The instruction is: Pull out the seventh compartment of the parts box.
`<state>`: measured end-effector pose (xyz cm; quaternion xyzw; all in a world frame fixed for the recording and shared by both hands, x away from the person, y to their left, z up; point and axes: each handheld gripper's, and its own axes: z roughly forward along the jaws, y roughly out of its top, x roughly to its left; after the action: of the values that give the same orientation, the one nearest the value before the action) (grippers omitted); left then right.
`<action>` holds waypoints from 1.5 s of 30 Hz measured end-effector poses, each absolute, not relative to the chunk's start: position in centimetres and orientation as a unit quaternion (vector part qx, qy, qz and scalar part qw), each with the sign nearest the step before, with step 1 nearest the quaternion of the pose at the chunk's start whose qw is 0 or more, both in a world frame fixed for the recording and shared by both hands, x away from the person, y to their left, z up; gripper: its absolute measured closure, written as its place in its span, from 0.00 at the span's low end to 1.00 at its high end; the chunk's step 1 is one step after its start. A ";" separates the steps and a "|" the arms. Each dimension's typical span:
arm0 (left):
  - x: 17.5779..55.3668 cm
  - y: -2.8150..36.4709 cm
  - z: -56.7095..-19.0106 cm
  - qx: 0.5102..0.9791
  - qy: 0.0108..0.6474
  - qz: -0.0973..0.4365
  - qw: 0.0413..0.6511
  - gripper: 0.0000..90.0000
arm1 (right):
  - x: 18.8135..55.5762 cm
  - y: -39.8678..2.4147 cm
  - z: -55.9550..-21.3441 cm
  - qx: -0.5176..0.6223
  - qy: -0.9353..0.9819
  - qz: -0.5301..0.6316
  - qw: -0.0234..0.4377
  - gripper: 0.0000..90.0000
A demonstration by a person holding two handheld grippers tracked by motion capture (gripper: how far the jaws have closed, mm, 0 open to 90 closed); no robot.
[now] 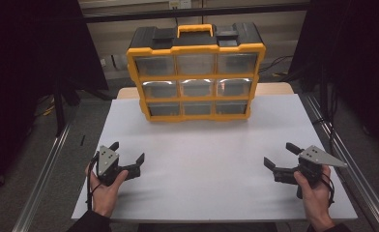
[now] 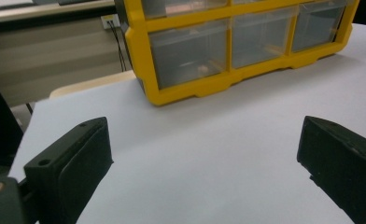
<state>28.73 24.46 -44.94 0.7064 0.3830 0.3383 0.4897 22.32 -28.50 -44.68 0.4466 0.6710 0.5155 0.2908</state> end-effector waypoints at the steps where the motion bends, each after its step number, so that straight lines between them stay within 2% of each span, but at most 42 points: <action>1: 28.9 24.4 -44.9 0.704 0.382 0.341 0.493 0.04 | 22.3 -28.5 -44.7 0.446 0.670 0.517 0.290 0.02; 13: 30.7 24.1 -44.9 0.696 0.387 0.339 0.501 0.05 | 22.5 -28.3 -44.8 0.444 0.672 0.518 0.289 0.02; 17: 31.1 23.7 -44.6 0.678 0.413 0.323 0.516 0.05 | 22.5 -28.3 -44.8 0.444 0.675 0.518 0.281 0.02; 24: 32.2 23.1 -44.2 0.670 0.405 0.323 0.532 0.05 | 22.5 -28.3 -44.9 0.443 0.677 0.516 0.281 0.02; 30: 33.1 22.6 -44.0 0.684 0.375 0.331 0.530 0.05 | 22.5 -28.3 -44.8 0.443 0.677 0.517 0.280 0.02; 42: 35.5 21.4 -45.3 0.712 0.378 0.311 0.504 0.05 | 22.5 -28.3 -44.9 0.435 0.681 0.518 0.280 0.03; 45: 35.9 21.4 -45.4 0.712 0.374 0.325 0.498 0.05 | 22.5 -28.3 -44.9 0.436 0.681 0.517 0.280 0.03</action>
<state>35.94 21.39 -45.44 0.7117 0.3740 0.3247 0.4981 22.53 -28.32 -44.92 0.4361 0.6811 0.5173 0.2799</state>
